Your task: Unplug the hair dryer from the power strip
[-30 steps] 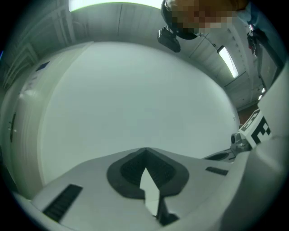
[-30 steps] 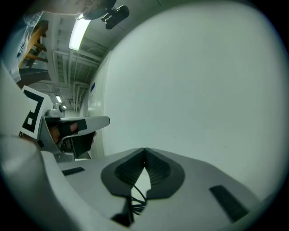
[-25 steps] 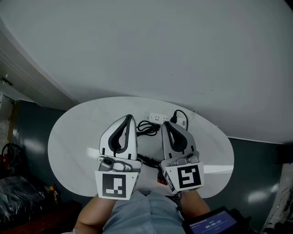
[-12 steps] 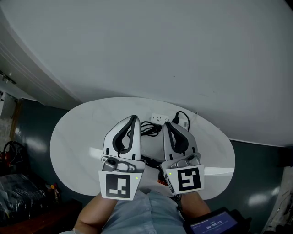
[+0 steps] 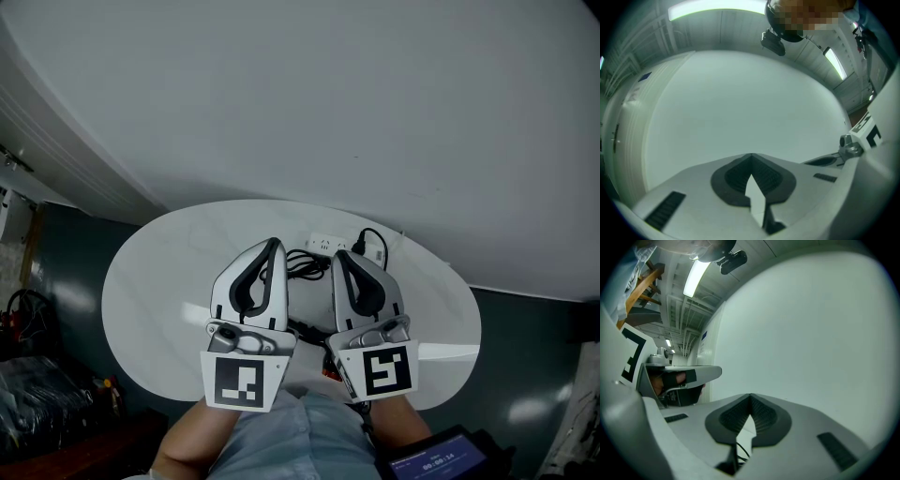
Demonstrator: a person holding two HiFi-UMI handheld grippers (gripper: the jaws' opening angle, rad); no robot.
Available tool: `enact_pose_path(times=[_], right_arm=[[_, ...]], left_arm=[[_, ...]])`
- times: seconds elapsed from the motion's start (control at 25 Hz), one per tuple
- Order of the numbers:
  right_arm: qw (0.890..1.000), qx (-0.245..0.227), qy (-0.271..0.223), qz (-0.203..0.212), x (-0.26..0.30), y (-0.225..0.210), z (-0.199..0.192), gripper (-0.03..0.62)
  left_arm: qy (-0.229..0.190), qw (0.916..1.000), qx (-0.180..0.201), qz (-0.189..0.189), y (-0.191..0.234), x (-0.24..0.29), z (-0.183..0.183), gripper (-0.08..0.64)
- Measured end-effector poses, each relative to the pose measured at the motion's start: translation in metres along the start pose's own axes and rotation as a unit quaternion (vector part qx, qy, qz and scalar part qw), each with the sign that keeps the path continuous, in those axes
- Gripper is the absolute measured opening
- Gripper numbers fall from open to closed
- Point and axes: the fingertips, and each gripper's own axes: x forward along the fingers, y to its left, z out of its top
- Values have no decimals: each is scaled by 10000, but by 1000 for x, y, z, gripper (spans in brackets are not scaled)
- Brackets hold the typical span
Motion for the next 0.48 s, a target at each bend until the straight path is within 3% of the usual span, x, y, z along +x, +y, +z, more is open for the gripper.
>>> enact_pose_path(times=[0.48], right_arm=[[10000, -29, 27, 7, 0, 0, -4, 0]], left_arm=[[18, 10000, 8, -47, 0, 2, -3, -2]])
